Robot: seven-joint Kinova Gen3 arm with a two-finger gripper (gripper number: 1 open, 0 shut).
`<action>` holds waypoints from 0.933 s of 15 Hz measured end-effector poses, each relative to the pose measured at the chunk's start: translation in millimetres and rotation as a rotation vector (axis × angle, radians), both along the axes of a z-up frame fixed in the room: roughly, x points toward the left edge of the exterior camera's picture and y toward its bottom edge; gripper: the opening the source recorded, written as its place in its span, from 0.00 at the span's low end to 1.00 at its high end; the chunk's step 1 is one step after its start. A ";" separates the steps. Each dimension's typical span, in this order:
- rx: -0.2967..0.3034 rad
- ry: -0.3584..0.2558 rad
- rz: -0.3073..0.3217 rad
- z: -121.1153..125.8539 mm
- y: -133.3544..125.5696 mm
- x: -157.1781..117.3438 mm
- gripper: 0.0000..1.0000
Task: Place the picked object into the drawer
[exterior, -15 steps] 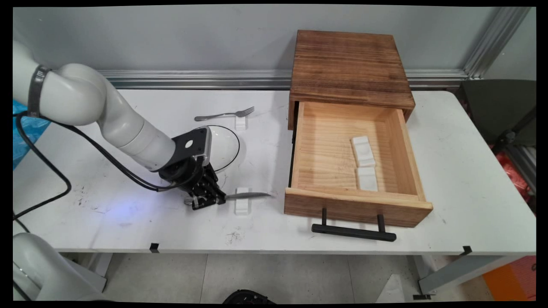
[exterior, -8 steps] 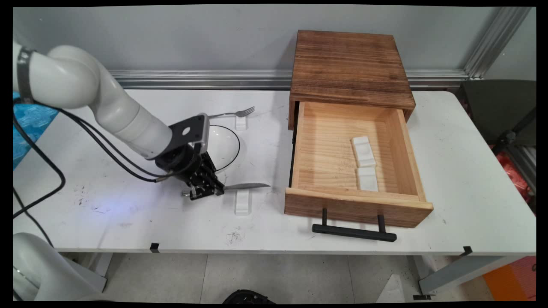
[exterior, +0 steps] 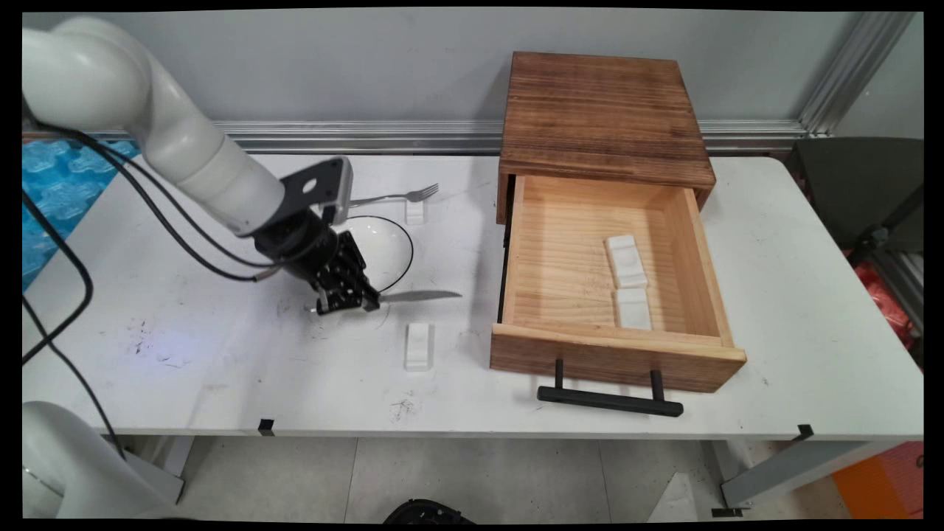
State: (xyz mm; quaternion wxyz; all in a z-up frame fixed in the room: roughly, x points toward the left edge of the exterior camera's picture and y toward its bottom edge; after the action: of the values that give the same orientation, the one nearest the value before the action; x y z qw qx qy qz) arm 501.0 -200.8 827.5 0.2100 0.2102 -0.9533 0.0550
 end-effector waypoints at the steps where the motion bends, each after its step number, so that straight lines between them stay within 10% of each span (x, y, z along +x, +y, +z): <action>1: -0.001 -0.001 -0.004 6.0 -3.0 1.4 0.00; 14: -0.053 0.029 -0.053 86.9 -53.6 -17.7 0.00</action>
State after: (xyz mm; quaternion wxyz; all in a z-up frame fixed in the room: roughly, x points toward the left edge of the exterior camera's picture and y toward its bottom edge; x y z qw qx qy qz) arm 483.3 -254.5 914.4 0.2307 0.1799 -0.9536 0.0717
